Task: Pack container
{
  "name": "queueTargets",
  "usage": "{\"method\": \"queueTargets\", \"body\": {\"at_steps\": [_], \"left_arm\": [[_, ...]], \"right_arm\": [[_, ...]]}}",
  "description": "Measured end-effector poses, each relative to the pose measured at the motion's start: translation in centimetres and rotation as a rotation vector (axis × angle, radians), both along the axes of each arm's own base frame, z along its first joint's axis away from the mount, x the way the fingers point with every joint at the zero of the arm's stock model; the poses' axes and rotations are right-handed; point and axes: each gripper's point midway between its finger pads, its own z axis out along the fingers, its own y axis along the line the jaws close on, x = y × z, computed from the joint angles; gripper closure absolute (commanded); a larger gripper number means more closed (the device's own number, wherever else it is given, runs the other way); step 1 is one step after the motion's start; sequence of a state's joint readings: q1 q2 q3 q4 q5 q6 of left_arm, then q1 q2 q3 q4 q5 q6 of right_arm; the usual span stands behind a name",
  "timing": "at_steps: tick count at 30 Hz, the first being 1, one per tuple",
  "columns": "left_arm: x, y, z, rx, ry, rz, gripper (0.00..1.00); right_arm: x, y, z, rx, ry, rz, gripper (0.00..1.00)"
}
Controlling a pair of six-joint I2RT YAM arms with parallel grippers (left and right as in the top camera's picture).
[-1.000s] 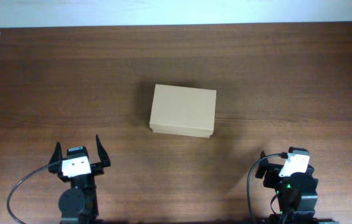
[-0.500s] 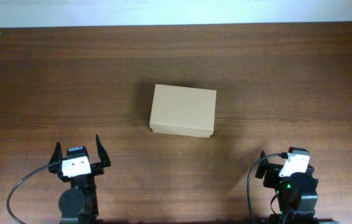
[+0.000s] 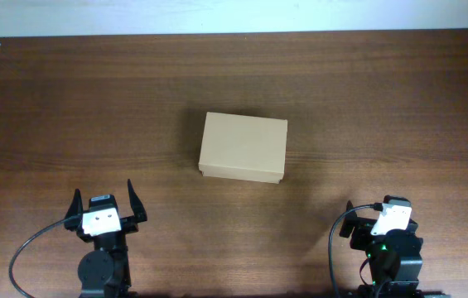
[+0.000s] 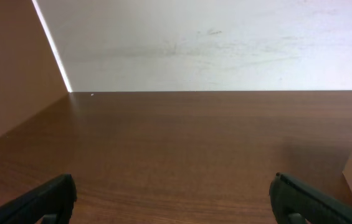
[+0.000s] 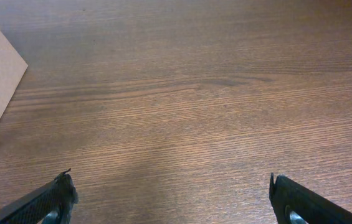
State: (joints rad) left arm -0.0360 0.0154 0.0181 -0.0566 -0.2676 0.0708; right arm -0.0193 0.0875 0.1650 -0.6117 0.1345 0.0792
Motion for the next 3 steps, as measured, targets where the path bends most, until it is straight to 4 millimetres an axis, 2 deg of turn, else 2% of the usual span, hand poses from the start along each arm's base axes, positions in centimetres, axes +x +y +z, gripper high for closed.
{"method": "queueTargets", "body": {"at_steps": [3], "left_arm": [[0.00, 0.00, 0.00, 0.000, 0.000, 0.000, 0.01]], "right_arm": [[0.00, 0.00, 0.00, 0.000, 0.000, 0.000, 0.01]]}}
